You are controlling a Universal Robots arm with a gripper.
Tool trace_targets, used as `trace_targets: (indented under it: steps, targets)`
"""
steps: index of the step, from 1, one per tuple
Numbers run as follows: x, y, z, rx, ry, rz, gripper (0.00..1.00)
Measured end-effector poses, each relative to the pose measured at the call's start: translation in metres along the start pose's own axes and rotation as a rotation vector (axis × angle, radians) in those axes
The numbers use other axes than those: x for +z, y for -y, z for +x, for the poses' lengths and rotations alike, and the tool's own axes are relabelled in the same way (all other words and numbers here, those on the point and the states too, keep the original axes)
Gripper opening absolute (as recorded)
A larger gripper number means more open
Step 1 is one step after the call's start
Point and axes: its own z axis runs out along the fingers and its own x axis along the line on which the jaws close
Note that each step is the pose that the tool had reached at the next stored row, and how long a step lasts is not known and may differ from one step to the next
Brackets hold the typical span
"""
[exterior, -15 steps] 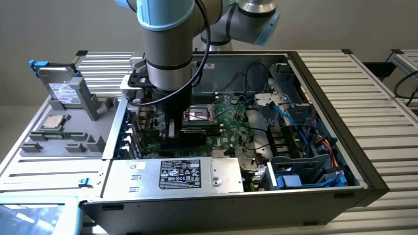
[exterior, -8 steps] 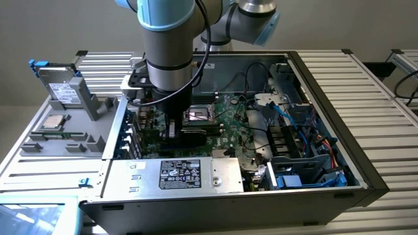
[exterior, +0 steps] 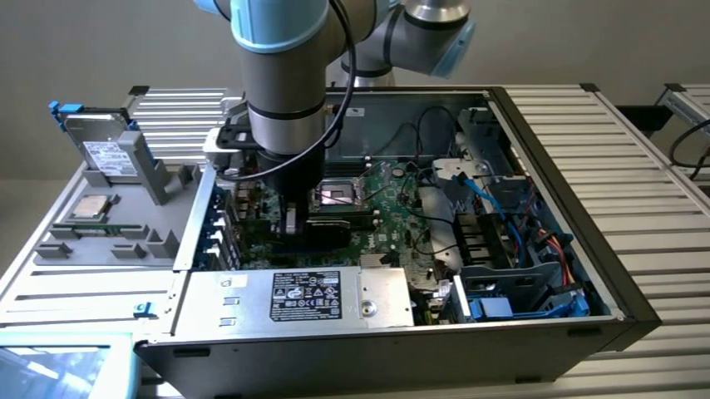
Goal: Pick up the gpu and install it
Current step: 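Insert the gpu into the slot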
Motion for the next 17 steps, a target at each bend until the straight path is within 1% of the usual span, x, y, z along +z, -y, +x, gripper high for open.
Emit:
trace_targets:
  steps: [4,6,10,13,14,16,17]
  targets:
    - [-0.0001,0.0001,0.000,0.000,-0.0003,-0.0004,0.29]
    - [-0.0004,0.0010,0.000,0.002,0.0001,-0.0017,0.29]
    - [-0.0008,0.0012,0.000,0.002,0.0002,-0.0012,0.29]
    - [-0.0140,0.0010,-0.001,0.004,0.0001,-0.0013,0.29]
    - [-0.0157,0.0023,-0.001,0.004,-0.0001,-0.0012,0.29]
    - [-0.0195,0.0063,-0.002,0.005,0.0002,0.0030,0.29]
    - [-0.0234,0.0086,-0.002,0.004,0.0004,0.0036,0.29]
